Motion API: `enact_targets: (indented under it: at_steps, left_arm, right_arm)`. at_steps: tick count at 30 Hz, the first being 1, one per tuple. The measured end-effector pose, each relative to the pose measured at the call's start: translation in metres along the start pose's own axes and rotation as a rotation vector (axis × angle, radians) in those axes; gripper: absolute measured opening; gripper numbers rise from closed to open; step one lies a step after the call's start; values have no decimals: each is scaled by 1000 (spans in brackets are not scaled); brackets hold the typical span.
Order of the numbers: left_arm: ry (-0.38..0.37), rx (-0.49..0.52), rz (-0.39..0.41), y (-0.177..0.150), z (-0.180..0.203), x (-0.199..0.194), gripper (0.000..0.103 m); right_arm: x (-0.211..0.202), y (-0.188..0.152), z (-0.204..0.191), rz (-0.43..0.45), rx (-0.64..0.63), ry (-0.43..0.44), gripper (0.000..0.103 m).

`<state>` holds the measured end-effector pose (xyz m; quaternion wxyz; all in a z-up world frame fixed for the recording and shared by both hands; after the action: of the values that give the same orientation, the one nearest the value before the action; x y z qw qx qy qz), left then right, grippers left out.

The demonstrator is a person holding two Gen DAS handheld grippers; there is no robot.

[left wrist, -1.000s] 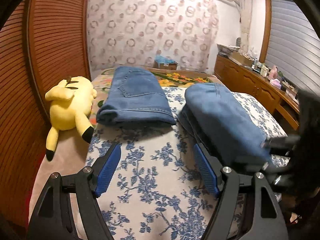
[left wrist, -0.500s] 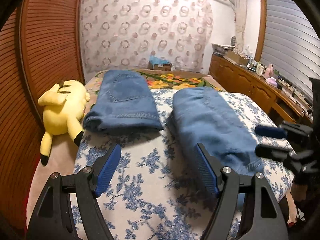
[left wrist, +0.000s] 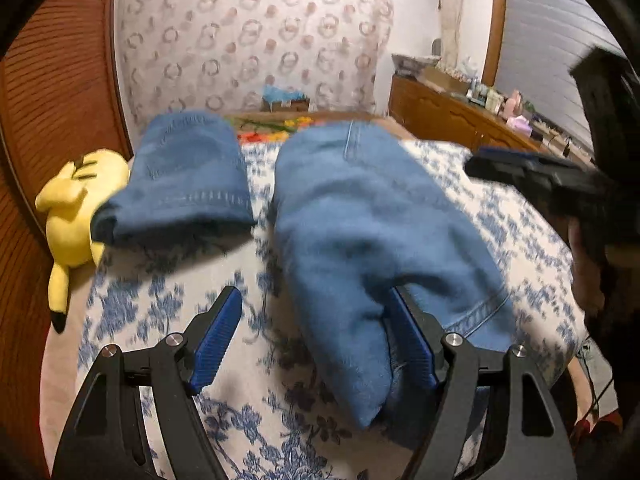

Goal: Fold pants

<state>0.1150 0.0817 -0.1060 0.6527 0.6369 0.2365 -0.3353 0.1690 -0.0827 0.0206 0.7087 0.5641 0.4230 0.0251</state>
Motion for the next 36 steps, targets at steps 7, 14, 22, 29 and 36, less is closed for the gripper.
enact_targets:
  at_steps: [7,14,22,29,36]
  left_arm:
    - [-15,-38,-47,-24,-6,16,76]
    - [-12,-33,-41,-25,-2,16,76]
    - [-13,-27,-41,-24,-3,16,76]
    - [-21,-43,-11,-8,-14,7,76]
    - [-29,-54,12,30,-30,20,76]
  right_arm:
    - [53,24,23,-76,64,14,63]
    - [91,31,29,-133,87,28,75]
    - [116,33,40,-177,157,133,78]
    - [127,29,47,-168,178,186,78]
    - [135,26,47,-171,191,253,67]
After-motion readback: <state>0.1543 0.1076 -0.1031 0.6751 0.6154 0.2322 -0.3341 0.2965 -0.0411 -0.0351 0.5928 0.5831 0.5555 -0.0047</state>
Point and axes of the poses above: each gripper's, at about its wrist camera, not at the fingertips, and x roughly the way its jaws point, z to its right, y to its top, the point moved 3 cm from there along x, roughly the way its jaws point, and after that the axes turned 5 degrees about -z, right-handed, at the moved point
